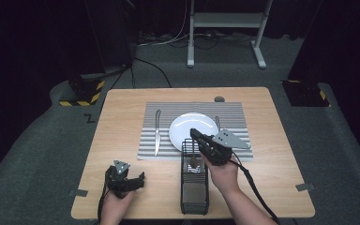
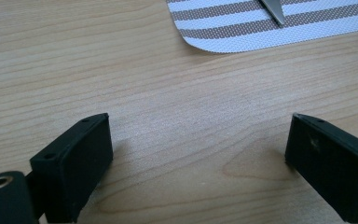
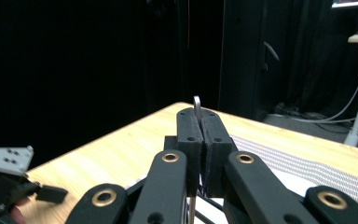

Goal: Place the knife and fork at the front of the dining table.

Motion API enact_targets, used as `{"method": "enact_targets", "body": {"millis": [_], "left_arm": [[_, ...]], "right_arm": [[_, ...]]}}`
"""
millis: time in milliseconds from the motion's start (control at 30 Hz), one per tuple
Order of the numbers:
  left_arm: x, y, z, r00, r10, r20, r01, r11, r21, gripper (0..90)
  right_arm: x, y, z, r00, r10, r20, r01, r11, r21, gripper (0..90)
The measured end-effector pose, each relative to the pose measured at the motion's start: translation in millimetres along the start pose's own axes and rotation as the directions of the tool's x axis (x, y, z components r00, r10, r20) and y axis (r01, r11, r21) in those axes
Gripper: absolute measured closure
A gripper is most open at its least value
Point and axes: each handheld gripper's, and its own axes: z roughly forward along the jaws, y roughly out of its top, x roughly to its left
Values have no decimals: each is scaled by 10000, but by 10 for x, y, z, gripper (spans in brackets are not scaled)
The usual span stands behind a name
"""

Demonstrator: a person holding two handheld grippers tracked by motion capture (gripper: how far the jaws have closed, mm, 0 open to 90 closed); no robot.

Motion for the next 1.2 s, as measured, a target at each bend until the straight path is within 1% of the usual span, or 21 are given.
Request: {"method": "enact_targets", "body": {"millis": [67,167,367,567,700,833,933,1067,1200], "left_arm": [[0,0,0,10000,-2,-2,2,10000,1,74],[-1,0,0,10000,-3,-1,3,10000,2,74],[0,0,0,10000,0,-2,0,10000,3,74],[0,0,0,10000,0,-2,0,10000,3,74],[0,0,0,10000,-1,-2,1,10000,3,74],[0,0,-1,10000,0,-2,0,10000,4,74],[0,0,0,10000,0,-1,0,10000,3,74],[-1,0,-1,10000,2,-8,-2,10000,4,74],[-1,0,-1,10000,2,-10,-2,10000,4,74]], "right_arm": [[-3,40,-46,10000,81,-35,-81,9998,-198,883],[10,116,-115,10000,12,-12,-12,9987,-503,884],[58,301,-253,9999,-125,-4,124,9927,-1201,884],[124,516,-411,9996,-266,-52,252,9819,-1876,884],[143,664,-537,9992,-396,3,386,9721,-2316,884],[134,776,-649,9987,-467,217,508,9651,-2569,884],[96,821,-725,9972,-559,494,671,9611,-2681,885],[-13,828,-827,9951,-494,862,712,9597,-2720,885],[-152,767,-946,9867,-555,1525,941,9613,-2588,885]]}}
